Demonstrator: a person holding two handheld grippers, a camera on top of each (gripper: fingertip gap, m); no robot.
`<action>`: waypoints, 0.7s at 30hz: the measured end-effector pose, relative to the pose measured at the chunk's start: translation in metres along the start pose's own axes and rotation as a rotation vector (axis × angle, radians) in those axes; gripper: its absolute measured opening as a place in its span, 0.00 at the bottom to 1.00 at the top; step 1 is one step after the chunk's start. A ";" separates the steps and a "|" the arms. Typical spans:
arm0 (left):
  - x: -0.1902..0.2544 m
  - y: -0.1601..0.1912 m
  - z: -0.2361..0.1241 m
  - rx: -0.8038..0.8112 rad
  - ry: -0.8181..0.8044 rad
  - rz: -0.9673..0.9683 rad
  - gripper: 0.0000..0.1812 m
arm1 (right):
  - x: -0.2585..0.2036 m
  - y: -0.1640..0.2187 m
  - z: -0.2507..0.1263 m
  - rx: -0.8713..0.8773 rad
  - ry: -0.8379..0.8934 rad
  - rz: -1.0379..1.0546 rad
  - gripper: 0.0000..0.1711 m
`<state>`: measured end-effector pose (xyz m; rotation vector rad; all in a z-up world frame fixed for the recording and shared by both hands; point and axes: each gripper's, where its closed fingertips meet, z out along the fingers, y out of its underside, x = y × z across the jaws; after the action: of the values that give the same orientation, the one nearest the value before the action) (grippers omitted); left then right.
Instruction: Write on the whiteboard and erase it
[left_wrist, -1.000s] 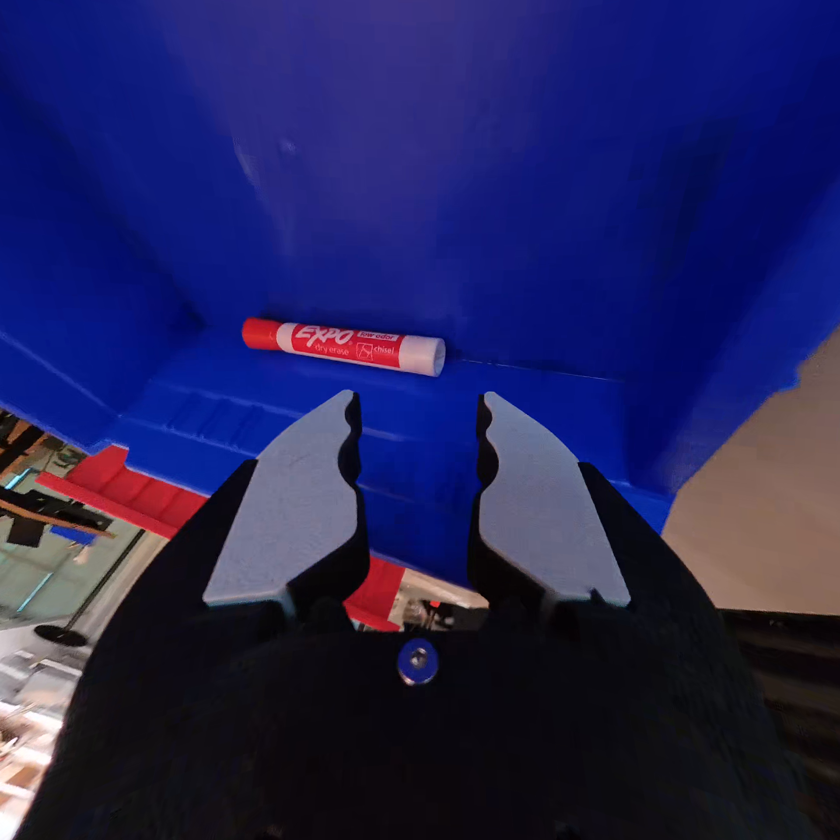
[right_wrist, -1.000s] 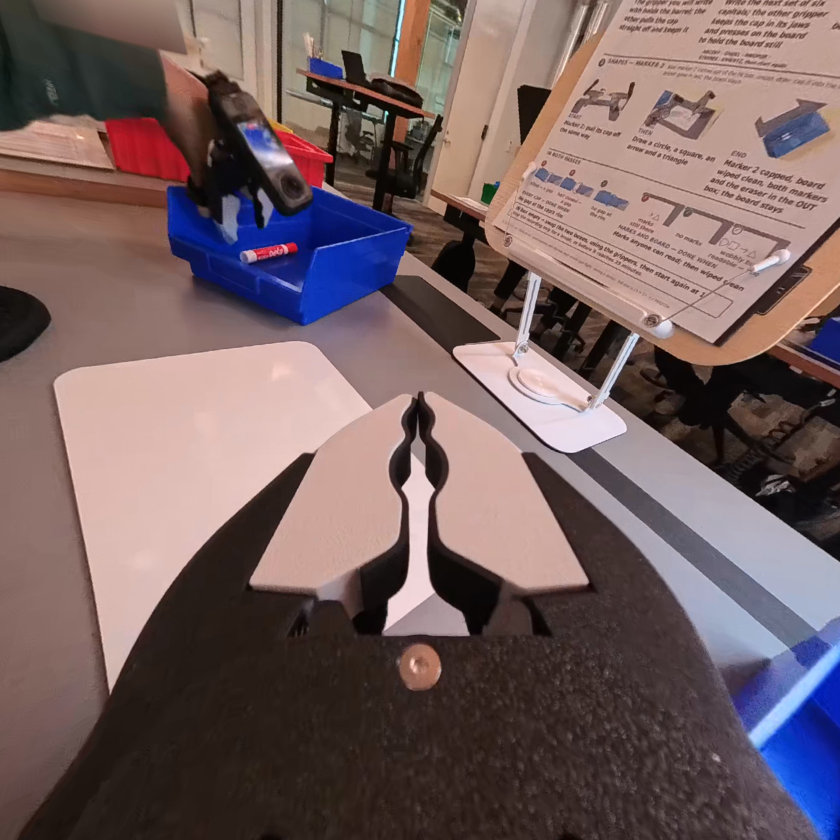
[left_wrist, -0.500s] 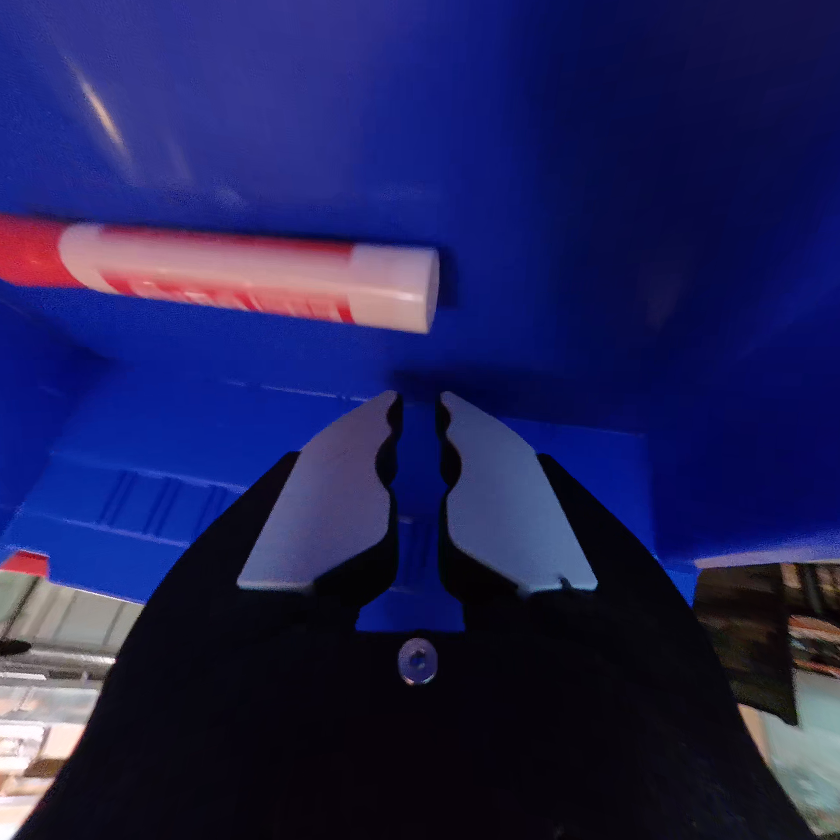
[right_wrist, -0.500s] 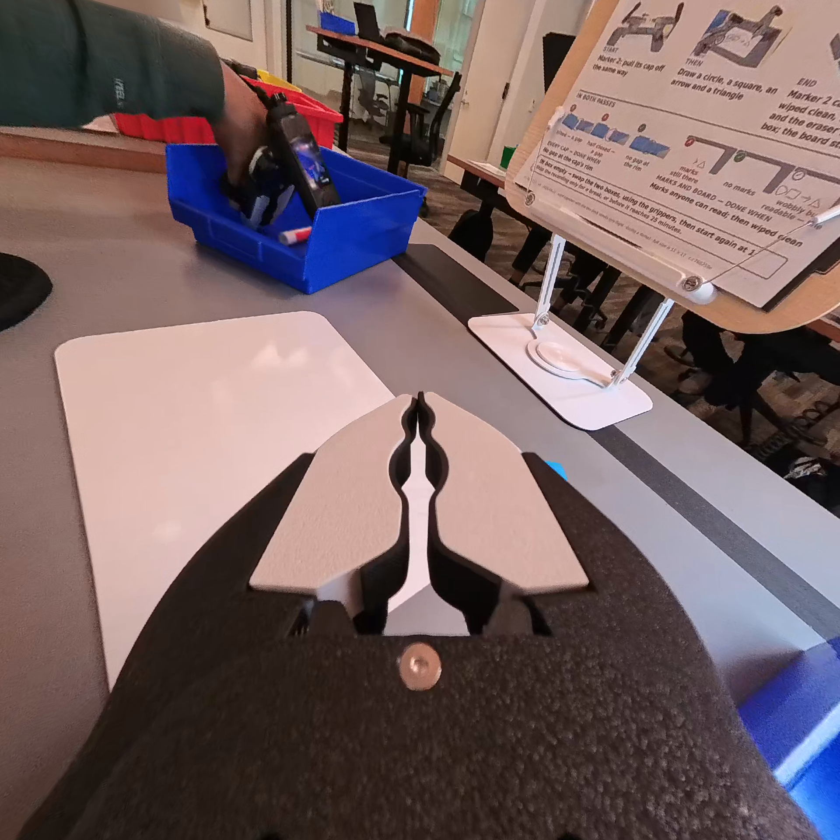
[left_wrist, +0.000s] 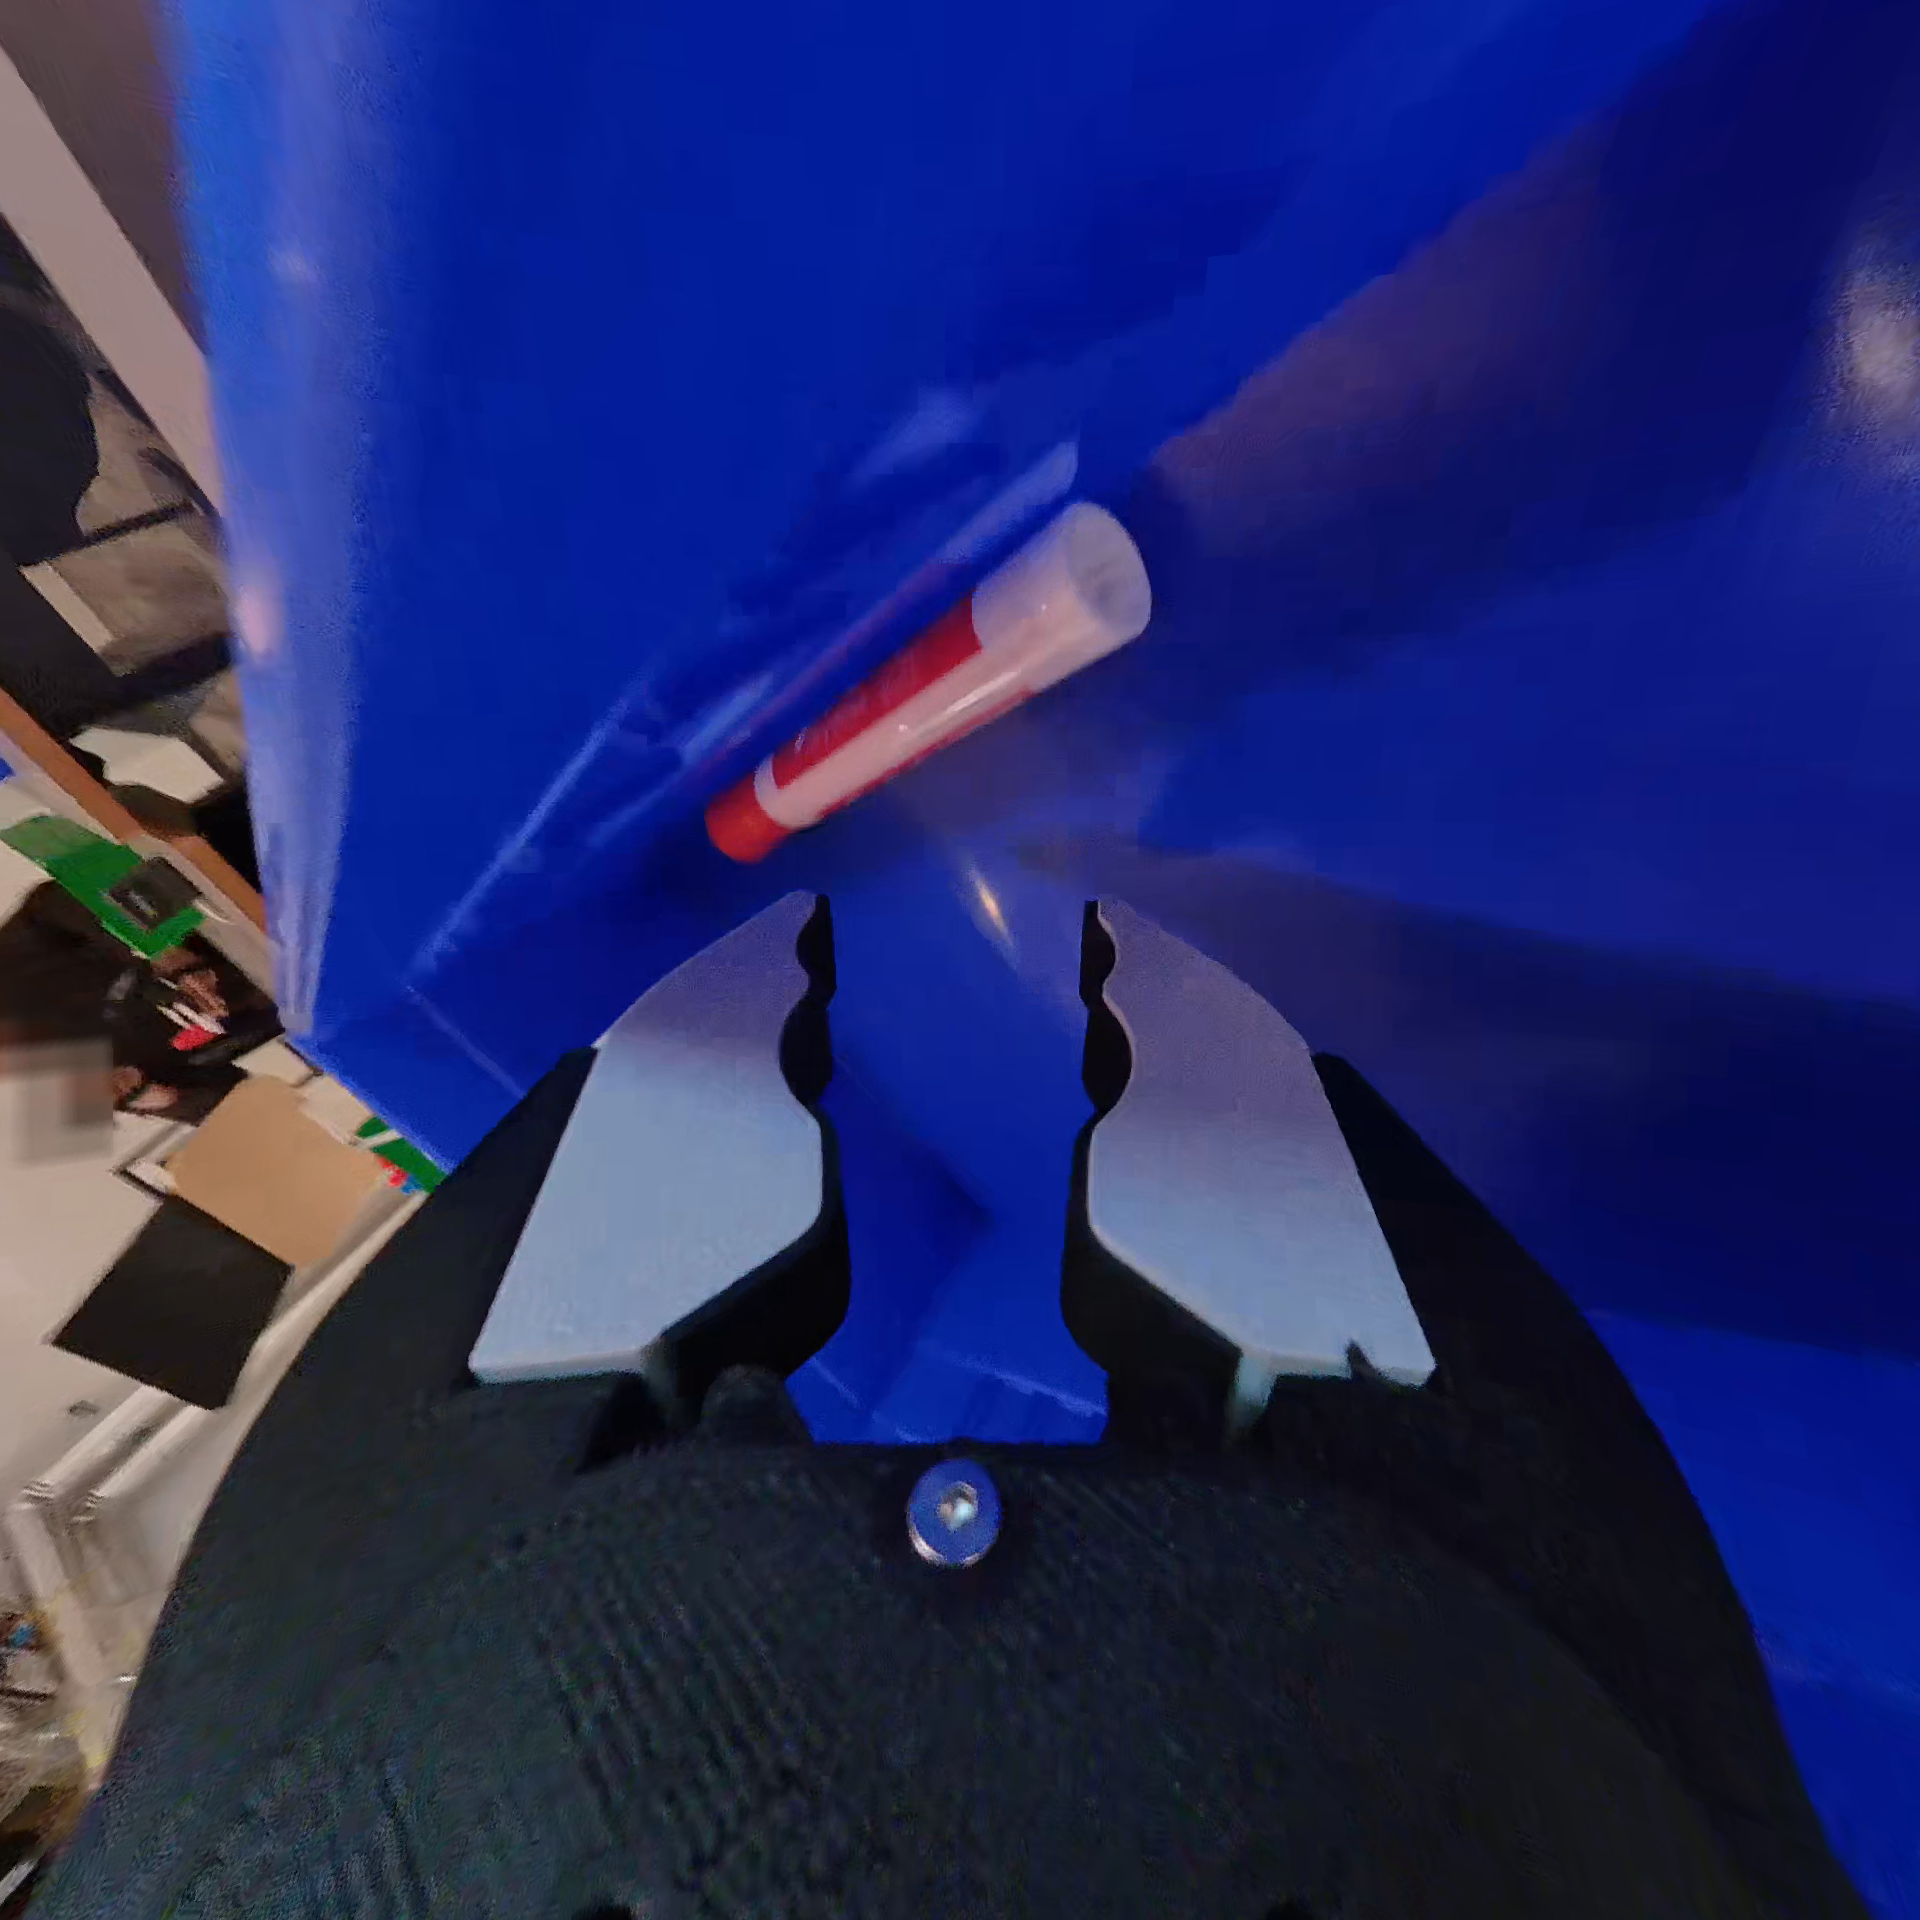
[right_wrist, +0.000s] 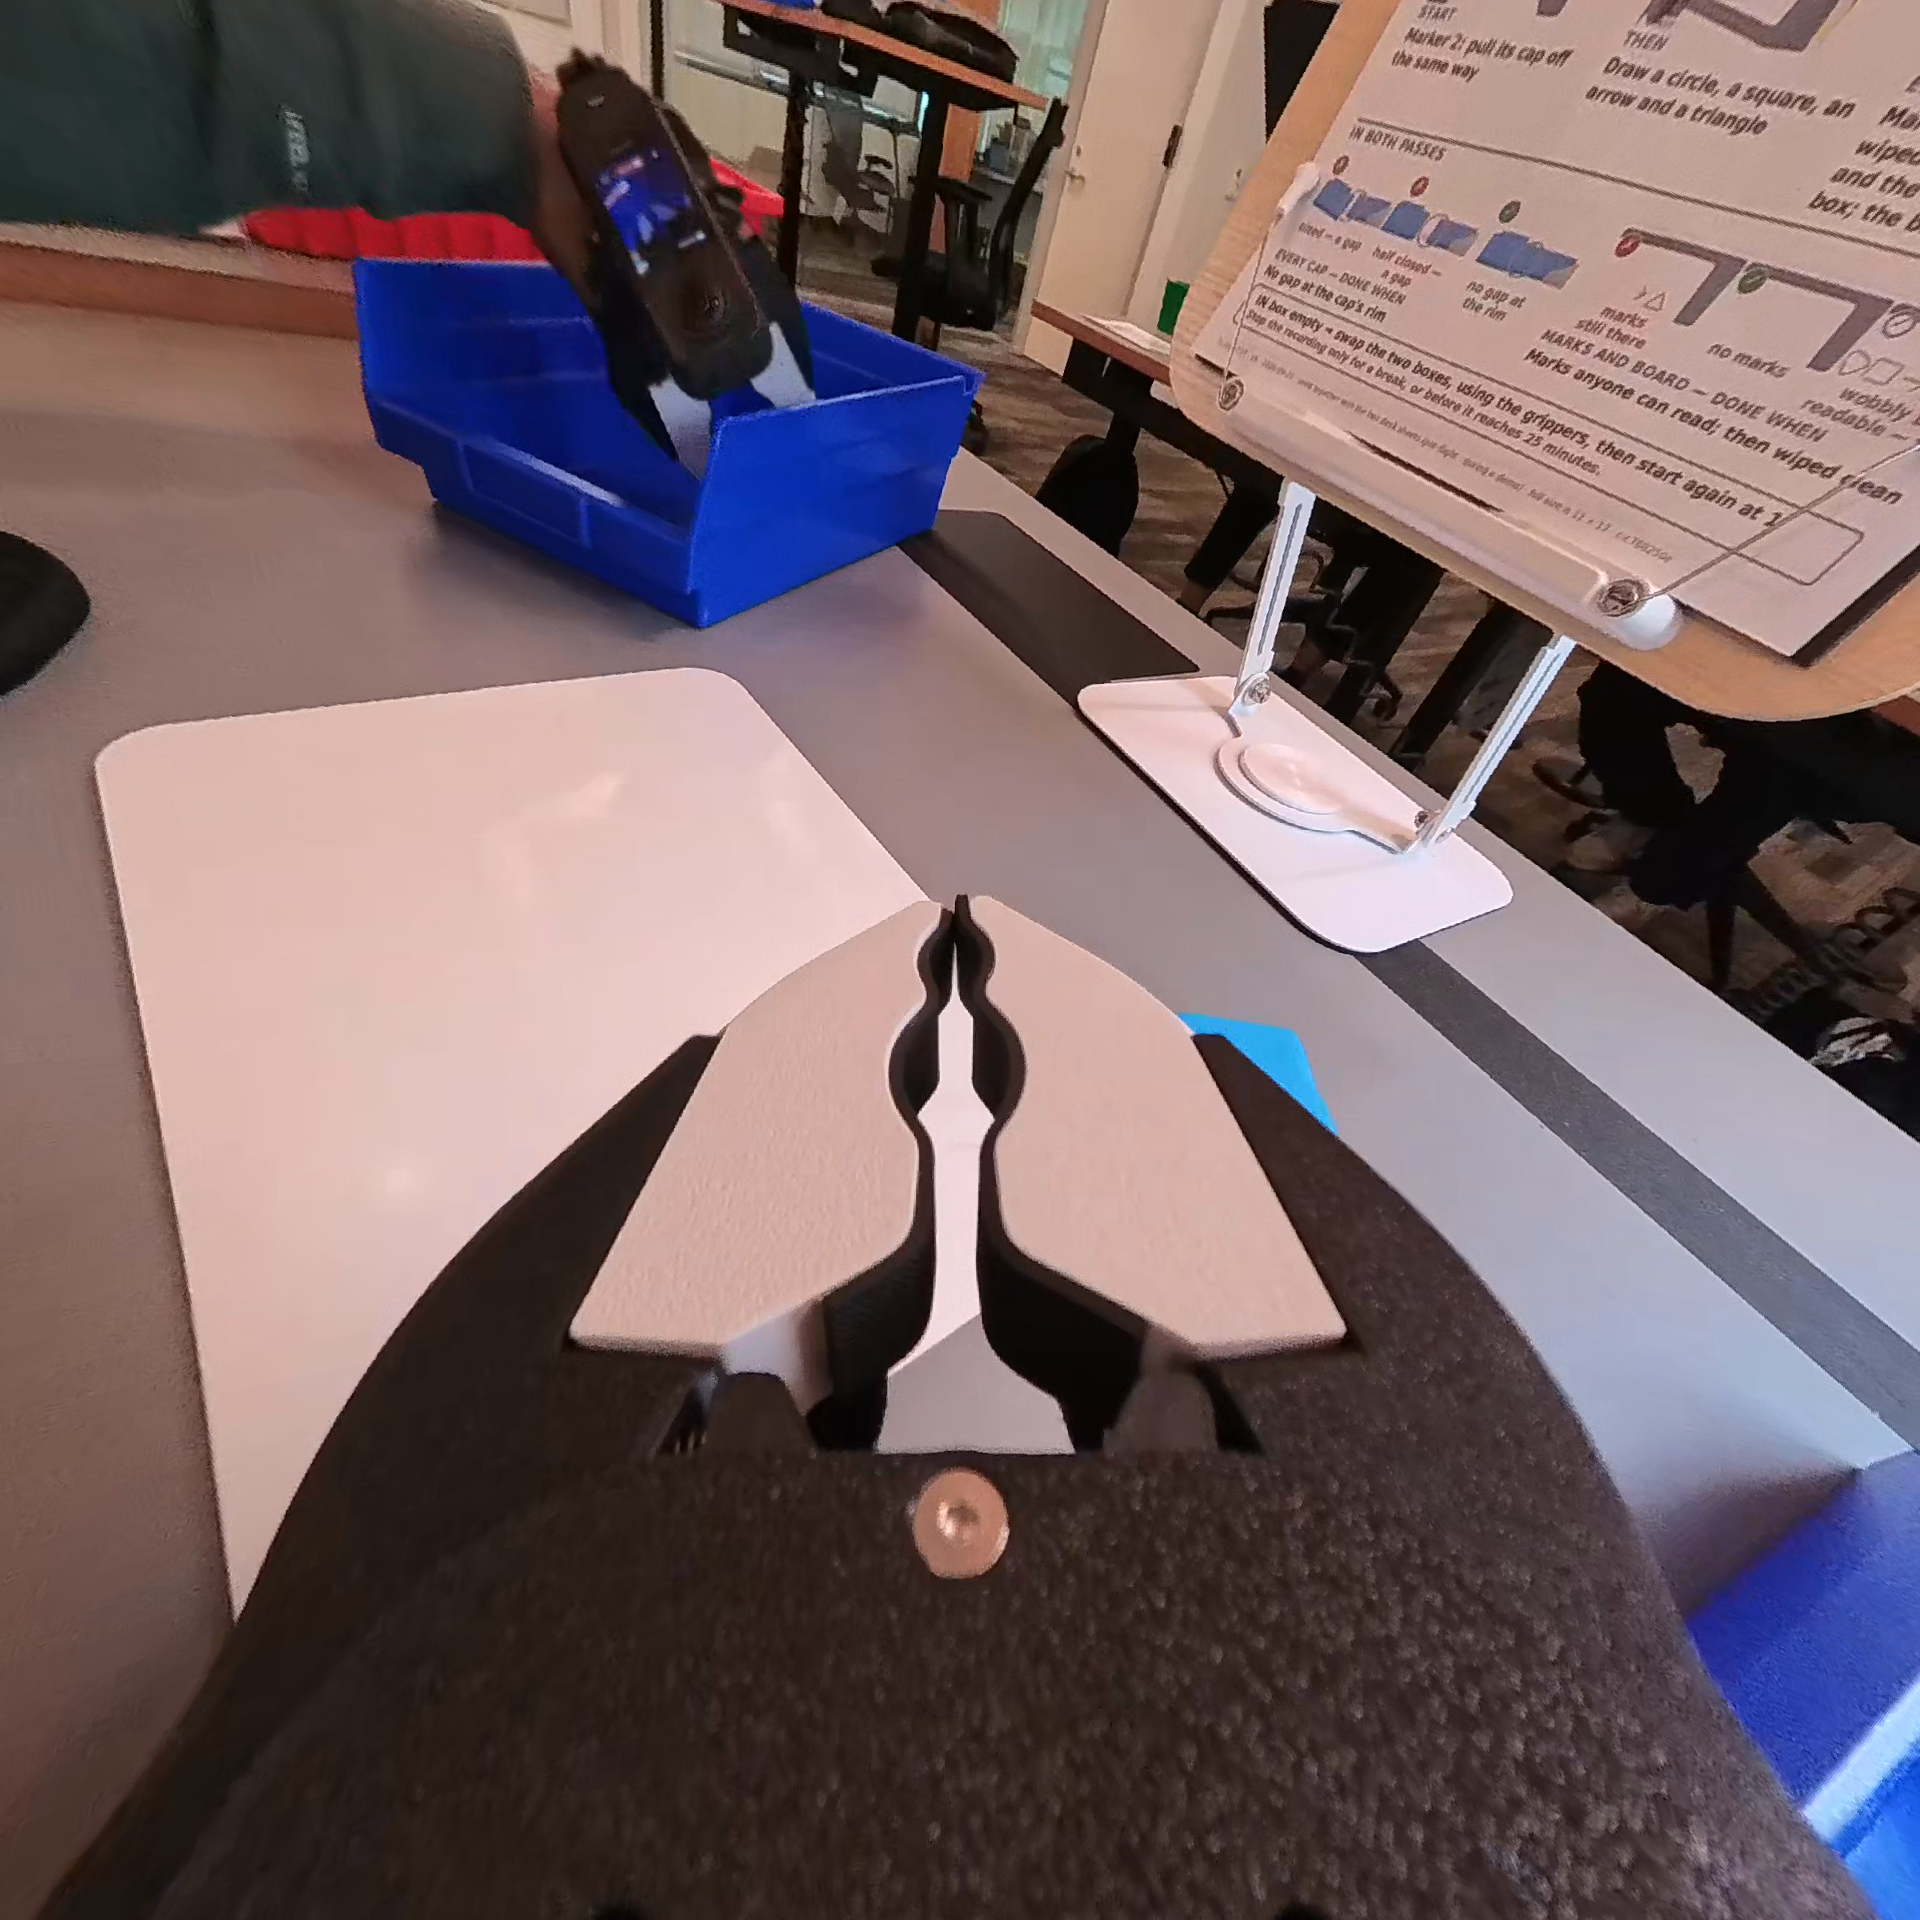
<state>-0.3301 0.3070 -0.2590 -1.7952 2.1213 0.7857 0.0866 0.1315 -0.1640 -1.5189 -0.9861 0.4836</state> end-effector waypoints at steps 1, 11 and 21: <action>-0.001 -0.005 0.003 0.010 -0.009 0.034 0.26 | 0.000 0.001 0.000 -0.002 -0.001 0.002 0.00; 0.001 -0.030 0.009 0.107 0.081 0.159 0.19 | 0.003 0.005 0.001 -0.006 -0.004 0.011 0.00; 0.017 -0.023 -0.005 0.097 0.054 0.268 0.11 | 0.002 0.004 0.002 -0.002 -0.007 0.014 0.00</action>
<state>-0.3108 0.2882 -0.2695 -1.5206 2.4239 0.6867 0.0879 0.1343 -0.1677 -1.5274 -0.9826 0.4981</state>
